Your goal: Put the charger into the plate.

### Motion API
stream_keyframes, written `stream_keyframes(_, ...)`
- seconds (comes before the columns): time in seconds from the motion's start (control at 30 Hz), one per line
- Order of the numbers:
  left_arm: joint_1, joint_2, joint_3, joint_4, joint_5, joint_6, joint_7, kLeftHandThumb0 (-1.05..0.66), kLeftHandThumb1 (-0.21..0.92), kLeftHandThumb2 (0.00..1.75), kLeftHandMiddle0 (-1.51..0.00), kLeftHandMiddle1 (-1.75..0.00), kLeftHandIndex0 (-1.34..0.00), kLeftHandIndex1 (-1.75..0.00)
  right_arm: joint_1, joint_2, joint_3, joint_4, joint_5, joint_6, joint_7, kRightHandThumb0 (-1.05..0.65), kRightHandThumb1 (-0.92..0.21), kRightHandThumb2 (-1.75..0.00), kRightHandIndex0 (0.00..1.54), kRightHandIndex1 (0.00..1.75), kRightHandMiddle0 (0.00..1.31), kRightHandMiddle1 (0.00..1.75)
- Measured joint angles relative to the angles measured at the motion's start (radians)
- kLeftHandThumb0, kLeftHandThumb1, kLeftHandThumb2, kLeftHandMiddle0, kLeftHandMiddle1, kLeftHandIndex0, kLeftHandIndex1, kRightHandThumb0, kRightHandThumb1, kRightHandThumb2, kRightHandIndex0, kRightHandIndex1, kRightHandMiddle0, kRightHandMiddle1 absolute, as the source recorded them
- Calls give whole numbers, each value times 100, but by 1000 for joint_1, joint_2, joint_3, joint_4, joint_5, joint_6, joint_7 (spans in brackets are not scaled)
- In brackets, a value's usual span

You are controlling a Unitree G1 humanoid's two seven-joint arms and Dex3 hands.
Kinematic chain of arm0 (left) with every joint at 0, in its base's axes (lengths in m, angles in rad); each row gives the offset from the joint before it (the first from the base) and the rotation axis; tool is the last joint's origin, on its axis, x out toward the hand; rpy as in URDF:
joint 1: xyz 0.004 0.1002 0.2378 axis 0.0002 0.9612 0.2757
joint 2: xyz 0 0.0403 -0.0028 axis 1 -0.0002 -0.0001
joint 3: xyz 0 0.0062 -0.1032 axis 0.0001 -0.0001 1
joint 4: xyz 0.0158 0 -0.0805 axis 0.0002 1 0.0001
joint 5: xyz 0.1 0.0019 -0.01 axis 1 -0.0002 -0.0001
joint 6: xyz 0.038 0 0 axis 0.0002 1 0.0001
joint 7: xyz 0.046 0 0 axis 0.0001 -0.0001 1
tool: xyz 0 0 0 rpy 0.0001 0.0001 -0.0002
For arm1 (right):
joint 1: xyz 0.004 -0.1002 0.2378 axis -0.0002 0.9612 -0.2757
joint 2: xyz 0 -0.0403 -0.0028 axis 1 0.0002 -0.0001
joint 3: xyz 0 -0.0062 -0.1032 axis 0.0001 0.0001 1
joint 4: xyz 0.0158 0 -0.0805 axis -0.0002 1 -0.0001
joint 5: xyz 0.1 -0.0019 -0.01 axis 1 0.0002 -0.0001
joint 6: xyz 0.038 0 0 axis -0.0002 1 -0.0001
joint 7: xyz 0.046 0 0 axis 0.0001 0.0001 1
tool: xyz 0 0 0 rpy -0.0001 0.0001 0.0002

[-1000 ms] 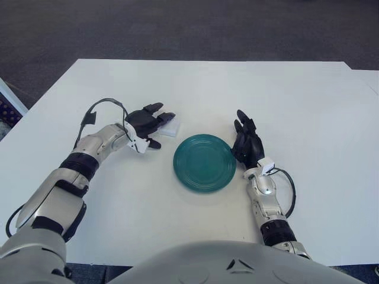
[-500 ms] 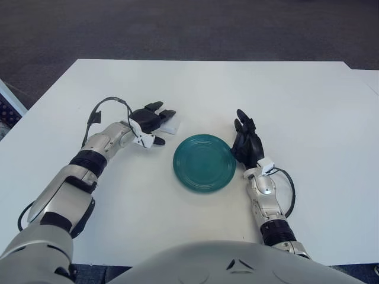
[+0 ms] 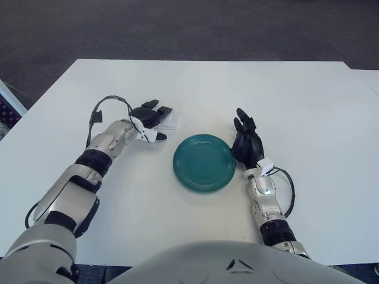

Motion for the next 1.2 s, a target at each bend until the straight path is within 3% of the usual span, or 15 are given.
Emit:
stream_keyframes(0.23, -43, -56, -20, 52, 0, 83, -12, -105, 92, 77, -3, -101, -11, -62, 0, 0, 12, 0, 0, -15, -10, -69, -92, -103, 9, 0, 0, 33)
stream_keyframes(0.4, -68, -71, -46, 80, 2, 96, -13, -105, 92, 77, 0, -136, -16, -71, 0, 0, 16, -1, -2, -15, -24, -68, -92, -103, 10, 0, 0, 34)
stream_keyframes(0.93, -148, -81, -149, 230, 36, 82, 71, -105, 92, 75, 0, -168, -18, -107, 0, -1, -1, -3, 11, 9, 35, -71, -92, -99, 7, 0, 0, 27)
stream_keyframes(1.2, -172, -112, -180, 303, 37, 82, 142, -105, 92, 79, 0, -173, -17, -105, 3, -1, -2, -2, -1, 15, 5, -78, -92, -99, 6, 0, 0, 23)
